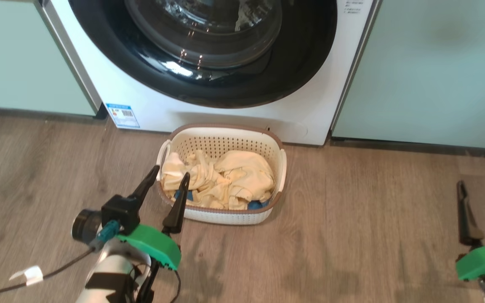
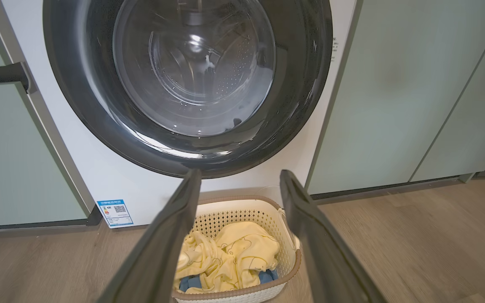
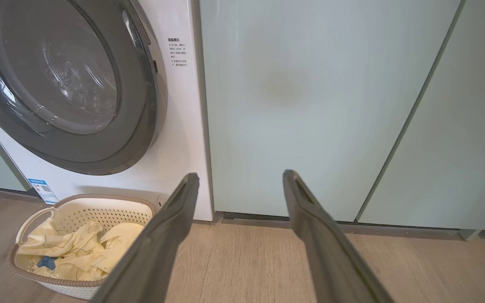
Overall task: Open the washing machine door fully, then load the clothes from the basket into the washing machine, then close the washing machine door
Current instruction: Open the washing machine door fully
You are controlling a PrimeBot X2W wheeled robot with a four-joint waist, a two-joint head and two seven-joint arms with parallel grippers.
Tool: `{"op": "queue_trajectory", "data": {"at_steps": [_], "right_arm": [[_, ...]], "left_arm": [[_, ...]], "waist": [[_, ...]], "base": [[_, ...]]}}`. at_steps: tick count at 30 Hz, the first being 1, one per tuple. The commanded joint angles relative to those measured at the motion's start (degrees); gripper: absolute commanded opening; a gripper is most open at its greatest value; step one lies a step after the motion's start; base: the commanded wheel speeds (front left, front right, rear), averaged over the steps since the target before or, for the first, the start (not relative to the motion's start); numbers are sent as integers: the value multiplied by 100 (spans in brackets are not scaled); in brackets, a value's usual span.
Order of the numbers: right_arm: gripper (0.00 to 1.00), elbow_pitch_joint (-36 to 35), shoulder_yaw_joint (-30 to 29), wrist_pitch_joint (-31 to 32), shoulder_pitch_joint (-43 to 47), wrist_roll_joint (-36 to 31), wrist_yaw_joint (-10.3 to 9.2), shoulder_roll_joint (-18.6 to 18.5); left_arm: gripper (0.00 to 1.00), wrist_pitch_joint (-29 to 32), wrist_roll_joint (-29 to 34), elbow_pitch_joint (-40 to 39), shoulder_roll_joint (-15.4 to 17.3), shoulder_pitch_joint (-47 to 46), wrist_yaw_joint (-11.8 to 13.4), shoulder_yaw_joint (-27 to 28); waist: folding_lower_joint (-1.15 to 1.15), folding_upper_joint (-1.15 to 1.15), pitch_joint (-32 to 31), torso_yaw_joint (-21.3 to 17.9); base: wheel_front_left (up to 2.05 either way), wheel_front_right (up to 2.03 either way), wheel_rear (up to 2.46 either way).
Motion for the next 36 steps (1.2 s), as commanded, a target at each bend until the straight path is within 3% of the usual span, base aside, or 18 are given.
{"op": "queue_trajectory", "data": {"at_steps": [1,2,3,6,16,21,27,36], "right_arm": [[43,-187,64,-53,-299,111,-19,-49],[7,-190,38,-48,-326,146,-19,-49],[0,-194,12,-44,-358,184,-19,-50],[0,-157,-47,-6,-442,435,-19,-49],[0,162,-127,647,-1124,3658,-19,-137],[0,300,-341,1328,-1784,5545,-19,-116],[0,759,-761,2372,-2736,7303,-19,-94],[0,1942,-1082,3654,-4307,8435,-19,-257]], "left_arm": [[100,-37,-20,-198,51,-330,-21,213],[100,-37,-27,-202,43,-359,-22,210],[100,-37,-24,-212,37,-389,-23,204],[100,-37,-15,-223,24,-448,-25,184],[100,-37,-6,-117,-41,-823,-45,-21],[100,-37,2,-107,-65,-980,-53,-107],[100,-37,69,-109,-82,-1145,-59,-246],[100,-37,3,-140,-124,-1326,-68,-416]], "waist": [[0,0,85,51],[0,0,125,72],[0,0,166,89],[0,0,235,131],[0,0,604,397],[0,0,791,503],[0,0,1018,656],[0,0,1316,900]], "base": [[0,0,0],[0,0,0],[0,0,0],[0,0,0],[0,0,0],[0,0,0],[0,0,0],[0,0,0]]}}
